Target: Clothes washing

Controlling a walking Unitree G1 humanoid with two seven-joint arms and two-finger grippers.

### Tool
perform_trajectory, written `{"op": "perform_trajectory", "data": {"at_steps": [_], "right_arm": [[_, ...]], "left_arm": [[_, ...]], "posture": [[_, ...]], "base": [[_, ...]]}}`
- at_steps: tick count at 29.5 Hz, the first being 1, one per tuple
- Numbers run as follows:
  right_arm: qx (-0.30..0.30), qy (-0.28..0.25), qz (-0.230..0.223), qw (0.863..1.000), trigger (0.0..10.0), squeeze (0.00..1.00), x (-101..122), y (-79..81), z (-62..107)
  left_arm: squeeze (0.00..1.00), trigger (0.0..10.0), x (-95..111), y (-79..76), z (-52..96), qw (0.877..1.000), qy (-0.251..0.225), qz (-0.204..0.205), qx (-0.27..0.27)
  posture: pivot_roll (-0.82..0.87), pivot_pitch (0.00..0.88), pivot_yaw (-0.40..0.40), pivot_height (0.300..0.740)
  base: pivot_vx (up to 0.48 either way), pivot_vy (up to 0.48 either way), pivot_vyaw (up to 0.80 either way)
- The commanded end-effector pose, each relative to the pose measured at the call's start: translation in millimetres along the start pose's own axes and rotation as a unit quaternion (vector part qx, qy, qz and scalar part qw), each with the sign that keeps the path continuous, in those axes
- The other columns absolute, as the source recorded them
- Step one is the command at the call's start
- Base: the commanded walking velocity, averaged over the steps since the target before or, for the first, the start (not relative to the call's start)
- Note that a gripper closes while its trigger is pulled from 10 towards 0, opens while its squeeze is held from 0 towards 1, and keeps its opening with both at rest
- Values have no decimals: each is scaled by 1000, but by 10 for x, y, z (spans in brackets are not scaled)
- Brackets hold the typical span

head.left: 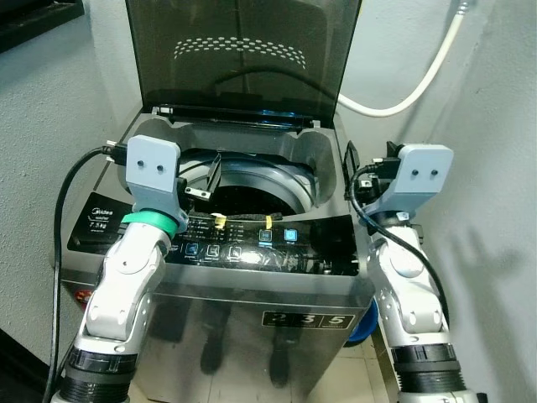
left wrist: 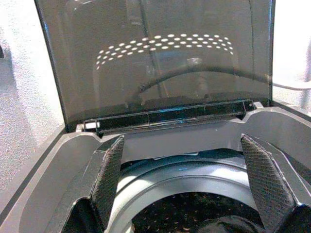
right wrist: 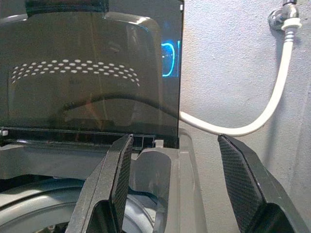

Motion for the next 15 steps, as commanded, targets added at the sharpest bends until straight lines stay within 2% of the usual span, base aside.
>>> {"op": "perform_trajectory", "data": {"at_steps": [1, 7, 15], "right_arm": [[11, -7, 1, 1000, 10000, 0, 5, 42, 58], [21, -11, 8, 1000, 10000, 0, -8, 68, 84], [32, -8, -13, 999, 10000, 0, -36, 150, 117]], "left_arm": [[0, 10000, -25, 3, 27, 1000, 1, -2, 1], [0, 10000, -34, 11, 32, 1000, 0, 4, 7], [0, 10000, -52, -29, 62, 1000, 3, -1, 0]], "posture": [[26, 0, 8, 740], [28, 0, 3, 740], [38, 0, 2, 740]], "base": [[0, 0, 0], [0, 0, 0], [0, 0, 0]]}}
Point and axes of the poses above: a point about 5 cm out from each wrist's last joint towards the gripper, its own z axis pointing back from the gripper into the wrist, its own x axis along the axis of the wrist's last joint, y = z × x, the point moved 4 cm from there along -z, pointing out of the wrist towards the gripper, and after that the axes turned 11 degrees about z, right-handed, at the moved point
